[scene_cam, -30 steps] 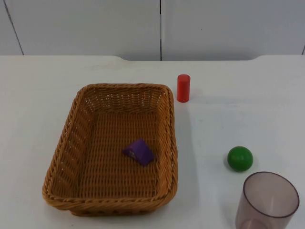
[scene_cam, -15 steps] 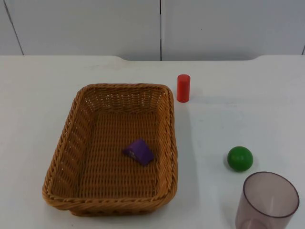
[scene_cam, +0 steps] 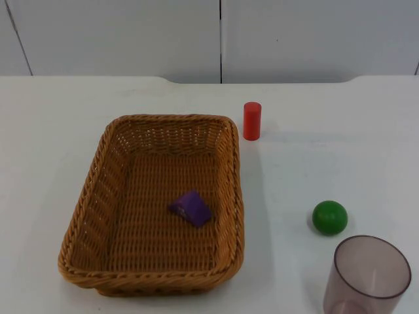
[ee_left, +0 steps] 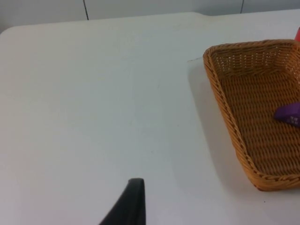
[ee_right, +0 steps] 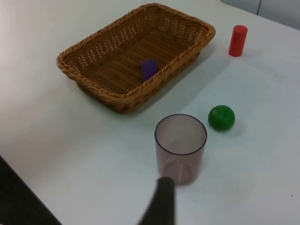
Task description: Pick up the basket with the left hand and place the triangular block into the basket with the right hand.
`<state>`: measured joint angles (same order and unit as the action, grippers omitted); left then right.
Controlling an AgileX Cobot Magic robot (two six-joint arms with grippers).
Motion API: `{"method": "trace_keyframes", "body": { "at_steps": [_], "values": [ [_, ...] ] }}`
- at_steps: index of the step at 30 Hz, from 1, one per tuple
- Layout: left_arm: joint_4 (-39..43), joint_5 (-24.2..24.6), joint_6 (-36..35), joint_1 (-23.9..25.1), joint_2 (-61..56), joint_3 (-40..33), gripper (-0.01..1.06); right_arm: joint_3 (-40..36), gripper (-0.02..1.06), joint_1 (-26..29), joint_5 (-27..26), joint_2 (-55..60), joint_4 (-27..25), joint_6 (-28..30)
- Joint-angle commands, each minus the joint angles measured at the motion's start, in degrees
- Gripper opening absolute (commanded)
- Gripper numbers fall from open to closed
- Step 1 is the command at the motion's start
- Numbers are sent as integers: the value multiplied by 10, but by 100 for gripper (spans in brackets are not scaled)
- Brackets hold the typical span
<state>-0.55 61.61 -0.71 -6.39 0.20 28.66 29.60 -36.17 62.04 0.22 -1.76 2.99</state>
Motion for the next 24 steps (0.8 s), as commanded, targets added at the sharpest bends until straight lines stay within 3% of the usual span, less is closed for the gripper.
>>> {"method": "trace_keyframes", "body": {
  "at_steps": [1, 3, 4, 18, 24],
  "values": [
    [-7, 0, -4, -4, -2, -2, 105, 0, 84, 2, -1, -2, 4, -2],
    [-7, 0, -4, -4, -2, -2, 105, 0, 104, 2, -1, -2, 4, -2],
    [-7, 0, -4, -4, -2, -2, 105, 0, 105, 2, -1, -2, 4, -2],
    [-18, -2, -13, -4, -2, -2, 105, 0, 105, 7, -2, -2, 0, -2],
    [-18, -2, -13, -4, -2, -2, 105, 0, 105, 73, -2, -2, 1, -2]
  ]
}}
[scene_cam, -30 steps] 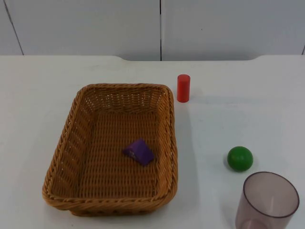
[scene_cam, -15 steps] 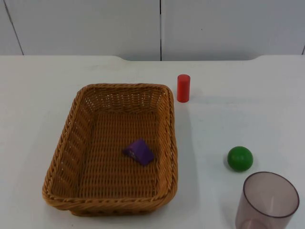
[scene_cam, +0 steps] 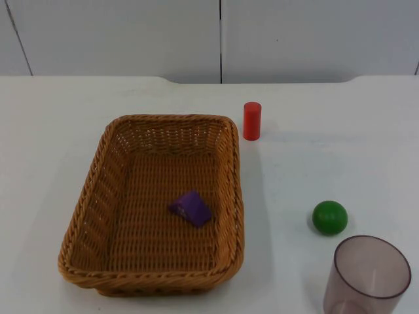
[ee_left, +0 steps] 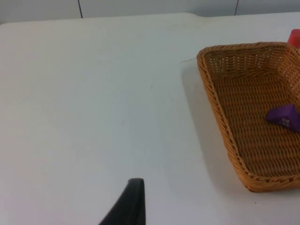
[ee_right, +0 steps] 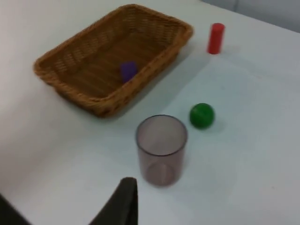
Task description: Pick up the basket with the left hand and place the triangular block into the basket with the right hand.
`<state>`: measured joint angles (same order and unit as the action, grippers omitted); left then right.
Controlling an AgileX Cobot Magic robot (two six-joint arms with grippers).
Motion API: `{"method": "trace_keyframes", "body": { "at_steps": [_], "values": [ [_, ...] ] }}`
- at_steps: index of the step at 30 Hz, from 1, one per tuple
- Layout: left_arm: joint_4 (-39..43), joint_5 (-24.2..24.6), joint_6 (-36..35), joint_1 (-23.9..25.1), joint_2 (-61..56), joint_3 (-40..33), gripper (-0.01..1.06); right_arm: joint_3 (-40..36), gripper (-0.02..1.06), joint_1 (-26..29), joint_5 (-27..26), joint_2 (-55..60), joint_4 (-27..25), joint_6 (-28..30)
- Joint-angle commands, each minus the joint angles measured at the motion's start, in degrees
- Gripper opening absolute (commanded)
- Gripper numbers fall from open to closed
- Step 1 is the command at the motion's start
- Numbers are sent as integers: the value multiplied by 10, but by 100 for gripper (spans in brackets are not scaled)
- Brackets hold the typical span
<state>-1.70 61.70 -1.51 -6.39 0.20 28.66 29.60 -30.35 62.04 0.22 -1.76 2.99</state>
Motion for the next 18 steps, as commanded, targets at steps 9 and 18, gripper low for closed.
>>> {"method": "trace_keyframes", "body": {
  "at_steps": [9, 18],
  "values": [
    [-6, -3, -5, -4, -2, -2, 105, 0, 105, 179, -2, -2, 1, -2],
    [-6, -3, -5, -4, -2, -2, 105, 0, 105, 242, -2, -2, 1, -2]
  ]
}}
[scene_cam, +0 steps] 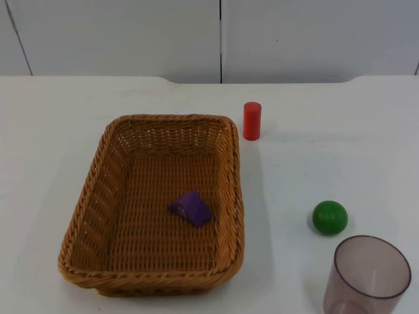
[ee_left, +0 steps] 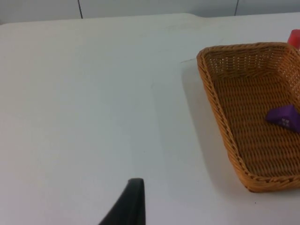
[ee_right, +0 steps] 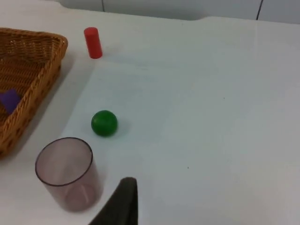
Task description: Pick up the basket with the left hand and place the triangular block into the basket with the right hand.
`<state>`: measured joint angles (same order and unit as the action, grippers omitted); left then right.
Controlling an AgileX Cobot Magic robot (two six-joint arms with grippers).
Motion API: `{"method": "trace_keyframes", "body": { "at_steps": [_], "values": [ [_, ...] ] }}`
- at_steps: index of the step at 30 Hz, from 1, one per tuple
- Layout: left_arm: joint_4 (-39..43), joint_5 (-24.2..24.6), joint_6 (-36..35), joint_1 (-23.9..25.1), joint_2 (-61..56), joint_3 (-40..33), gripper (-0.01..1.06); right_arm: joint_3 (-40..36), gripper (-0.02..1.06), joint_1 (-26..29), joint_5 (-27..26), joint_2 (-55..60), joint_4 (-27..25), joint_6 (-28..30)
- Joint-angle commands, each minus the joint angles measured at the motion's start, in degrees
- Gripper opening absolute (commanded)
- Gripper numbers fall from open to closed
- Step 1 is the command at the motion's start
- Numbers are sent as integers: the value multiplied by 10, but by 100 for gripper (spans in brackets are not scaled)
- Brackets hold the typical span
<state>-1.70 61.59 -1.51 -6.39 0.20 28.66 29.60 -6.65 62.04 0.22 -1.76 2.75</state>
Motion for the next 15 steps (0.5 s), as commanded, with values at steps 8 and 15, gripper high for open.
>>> {"method": "trace_keyframes", "body": {
  "at_steps": [8, 15],
  "values": [
    [-6, -2, -5, -2, -2, -2, 105, 0, 105, 7, -2, -2, 1, 1],
    [-5, -2, -5, 33, -2, -2, 105, 0, 105, 6, -2, -2, 1, -6]
  ]
}}
